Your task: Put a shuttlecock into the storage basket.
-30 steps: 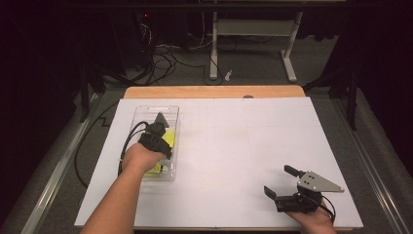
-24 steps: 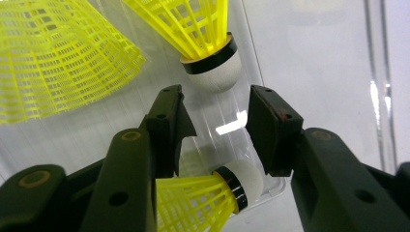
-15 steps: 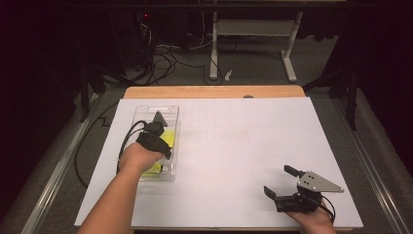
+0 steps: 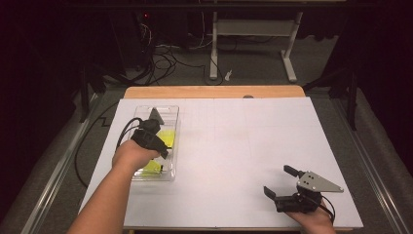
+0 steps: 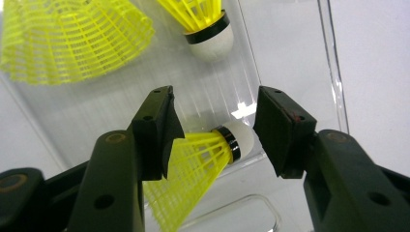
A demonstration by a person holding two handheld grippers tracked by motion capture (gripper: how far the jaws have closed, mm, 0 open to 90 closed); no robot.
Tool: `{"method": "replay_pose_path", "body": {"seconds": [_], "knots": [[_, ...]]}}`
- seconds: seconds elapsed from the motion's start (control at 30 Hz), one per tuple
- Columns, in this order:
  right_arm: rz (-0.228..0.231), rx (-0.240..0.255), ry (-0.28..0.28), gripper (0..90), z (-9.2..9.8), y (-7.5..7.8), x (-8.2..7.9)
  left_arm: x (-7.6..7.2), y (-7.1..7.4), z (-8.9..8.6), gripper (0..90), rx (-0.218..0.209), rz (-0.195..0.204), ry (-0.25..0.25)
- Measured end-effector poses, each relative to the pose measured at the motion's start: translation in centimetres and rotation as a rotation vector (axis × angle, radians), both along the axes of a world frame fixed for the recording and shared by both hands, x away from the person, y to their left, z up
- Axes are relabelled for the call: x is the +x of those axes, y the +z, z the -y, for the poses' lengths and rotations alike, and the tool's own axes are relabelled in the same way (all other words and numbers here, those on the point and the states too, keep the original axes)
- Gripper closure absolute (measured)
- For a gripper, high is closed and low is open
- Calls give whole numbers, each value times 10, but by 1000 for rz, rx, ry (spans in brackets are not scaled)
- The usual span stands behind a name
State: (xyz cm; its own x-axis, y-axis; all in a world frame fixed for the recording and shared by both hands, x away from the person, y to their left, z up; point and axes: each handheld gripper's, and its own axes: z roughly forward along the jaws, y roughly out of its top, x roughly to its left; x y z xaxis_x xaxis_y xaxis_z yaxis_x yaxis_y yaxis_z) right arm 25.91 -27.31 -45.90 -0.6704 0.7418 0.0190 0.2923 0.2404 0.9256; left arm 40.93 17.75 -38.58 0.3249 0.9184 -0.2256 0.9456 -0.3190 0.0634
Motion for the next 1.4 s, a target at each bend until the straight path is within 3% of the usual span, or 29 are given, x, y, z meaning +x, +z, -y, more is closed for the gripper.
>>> {"method": "replay_pose_path", "body": {"seconds": [0.1, 0.3, 0.73, 0.9, 1.23, 1.4], "knots": [[0, -1, -1, 1, 0, 0, 0, -1, 5, -1, 474, 12, -1, -14], [0, -1, -3, 1, -1, 0, 0, -5, 15, 0, 387, -4, 6, -40], [1, -1, -4, 1, 0, 0, 0, -10, 21, 1, 140, -14, -6, -60], [5, -2, -3, 1, -1, 0, 0, -12, 21, 1, 18, 13, 1, -59], [4, -1, -3, 1, -1, 0, 0, -15, 20, 2, 9, 18, 23, -60], [7, 2, -3, 1, 0, 1, -1, -21, 17, -4, 9, -8, 68, -46]]}}
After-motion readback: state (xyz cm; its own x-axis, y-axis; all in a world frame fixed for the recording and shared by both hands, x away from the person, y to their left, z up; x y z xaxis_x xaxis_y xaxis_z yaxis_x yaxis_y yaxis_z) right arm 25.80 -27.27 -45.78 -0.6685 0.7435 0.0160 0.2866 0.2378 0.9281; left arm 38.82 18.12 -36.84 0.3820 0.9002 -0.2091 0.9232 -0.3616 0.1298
